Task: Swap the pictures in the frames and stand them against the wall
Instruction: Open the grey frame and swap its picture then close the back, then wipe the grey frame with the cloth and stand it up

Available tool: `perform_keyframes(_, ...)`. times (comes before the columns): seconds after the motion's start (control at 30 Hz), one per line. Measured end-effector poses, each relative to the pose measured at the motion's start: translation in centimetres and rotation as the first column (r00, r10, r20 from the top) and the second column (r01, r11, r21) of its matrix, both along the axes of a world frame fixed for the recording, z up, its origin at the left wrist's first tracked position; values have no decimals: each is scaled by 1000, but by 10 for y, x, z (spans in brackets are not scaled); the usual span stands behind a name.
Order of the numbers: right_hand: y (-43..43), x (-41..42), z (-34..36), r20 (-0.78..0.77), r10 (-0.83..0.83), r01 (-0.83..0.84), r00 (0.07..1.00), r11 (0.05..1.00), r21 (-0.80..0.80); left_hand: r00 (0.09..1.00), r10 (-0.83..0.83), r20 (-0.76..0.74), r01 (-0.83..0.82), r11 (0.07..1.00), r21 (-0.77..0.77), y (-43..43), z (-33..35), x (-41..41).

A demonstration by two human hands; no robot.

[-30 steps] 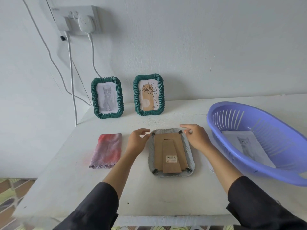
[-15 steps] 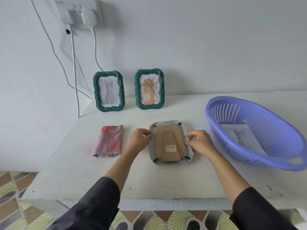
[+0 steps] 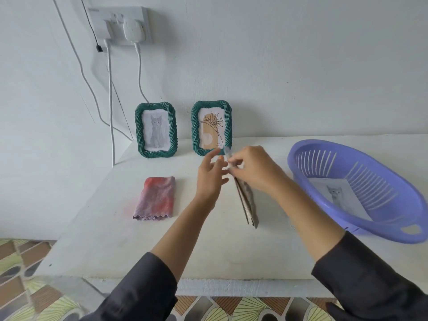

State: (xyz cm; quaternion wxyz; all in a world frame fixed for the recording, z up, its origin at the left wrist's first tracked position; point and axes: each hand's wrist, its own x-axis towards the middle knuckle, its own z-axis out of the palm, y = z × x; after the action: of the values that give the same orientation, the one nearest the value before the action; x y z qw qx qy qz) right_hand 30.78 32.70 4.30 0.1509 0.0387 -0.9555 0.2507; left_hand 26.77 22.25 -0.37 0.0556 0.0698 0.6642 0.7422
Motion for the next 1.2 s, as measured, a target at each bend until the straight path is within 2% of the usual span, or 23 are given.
perform_keyframes(0.07,-9,-2,-3,89,106,-90,990,981,-169,996,60,70,-63,997,39,-2,5,-2)
perform_keyframes(0.1,-10,-4,-10,120,129,-98,984,966,-238,992,103,76,-103,995,-4,-5,3,-5)
perform_keyframes(0.2,-4,-12,-44,153,46,8,987,943,-331,987,147,60,-134,975,-178,-18,-11,-10)
perform_keyframes(0.33,17,-16,-101,228,-162,222,960,937,-270,985,167,38,-144,926,-349,-32,-37,-11)
perform_keyframes(0.53,24,-15,-133,275,-190,210,943,977,-43,990,120,-73,-140,765,-628,-39,-62,-12)
perform_keyframes(0.8,24,-18,-142,264,-204,197,943,979,53,965,70,-251,-235,647,-726,-34,-72,-9)
perform_keyframes(1.0,24,-19,-142,257,-209,201,944,978,60,983,60,-174,-177,576,-798,-34,-77,-12)
perform_keyframes(1.07,25,-19,-143,254,-210,202,944,978,59,985,50,-167,-164,578,-799,-35,-75,-13)
perform_keyframes(1.13,25,-20,-142,257,-212,205,943,977,55,979,78,-186,-197,576,-793,-41,-72,-16)
perform_keyframes(1.2,26,-19,-142,261,-210,206,942,978,44,946,192,-262,-324,491,-809,-53,-68,-24)
